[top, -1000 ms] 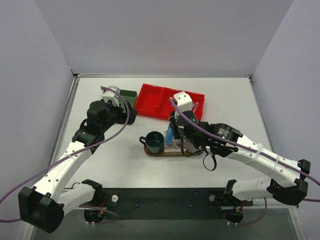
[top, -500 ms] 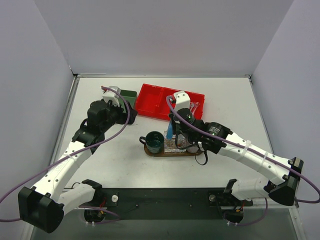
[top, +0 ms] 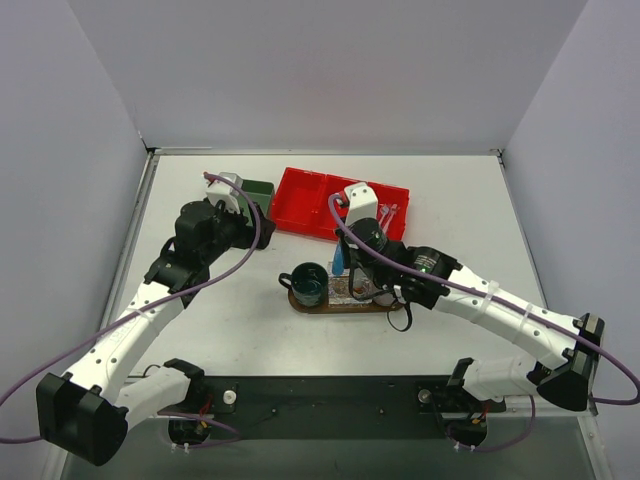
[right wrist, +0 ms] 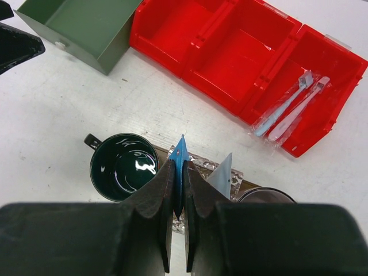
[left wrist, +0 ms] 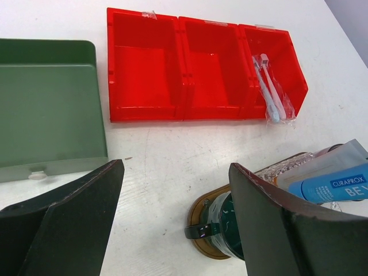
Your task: Prepare toiletry sets of a toothbrush and toothpaste on the tray
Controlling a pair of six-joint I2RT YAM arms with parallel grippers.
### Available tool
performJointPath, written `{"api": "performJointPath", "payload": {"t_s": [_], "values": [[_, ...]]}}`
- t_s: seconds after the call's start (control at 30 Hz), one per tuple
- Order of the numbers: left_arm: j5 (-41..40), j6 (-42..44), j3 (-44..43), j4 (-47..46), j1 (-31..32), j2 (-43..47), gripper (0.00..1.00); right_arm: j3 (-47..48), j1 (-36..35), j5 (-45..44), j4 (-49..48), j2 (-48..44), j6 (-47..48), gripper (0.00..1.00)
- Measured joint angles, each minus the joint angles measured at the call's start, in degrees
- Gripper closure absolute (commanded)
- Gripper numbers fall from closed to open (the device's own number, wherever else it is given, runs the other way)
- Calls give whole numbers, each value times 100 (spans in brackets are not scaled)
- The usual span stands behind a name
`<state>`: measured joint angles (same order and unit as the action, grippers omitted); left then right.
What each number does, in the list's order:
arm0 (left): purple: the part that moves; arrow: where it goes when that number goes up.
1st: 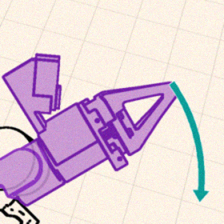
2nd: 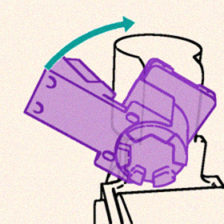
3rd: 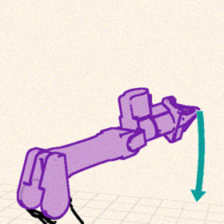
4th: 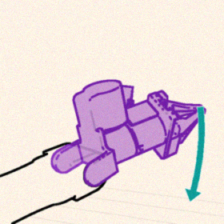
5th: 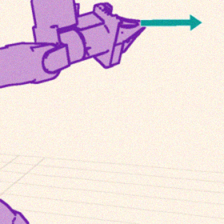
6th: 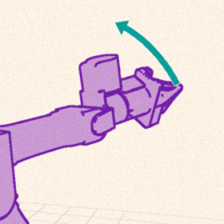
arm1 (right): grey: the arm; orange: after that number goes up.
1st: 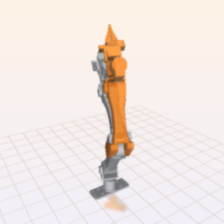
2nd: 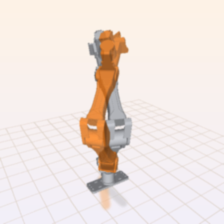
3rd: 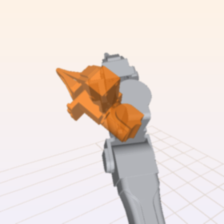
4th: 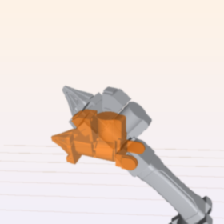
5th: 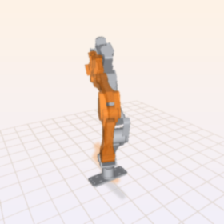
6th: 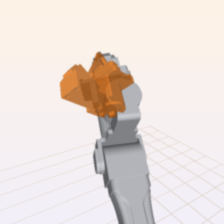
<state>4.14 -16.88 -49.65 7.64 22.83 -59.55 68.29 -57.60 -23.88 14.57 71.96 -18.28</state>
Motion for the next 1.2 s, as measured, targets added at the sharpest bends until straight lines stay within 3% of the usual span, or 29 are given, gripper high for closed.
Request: {"api": "performJointPath", "payload": {"t_s": [1.2], "values": [[87,17,0,2,33,-94,16,-348,-98,-446,-282,380,251,100]]}}
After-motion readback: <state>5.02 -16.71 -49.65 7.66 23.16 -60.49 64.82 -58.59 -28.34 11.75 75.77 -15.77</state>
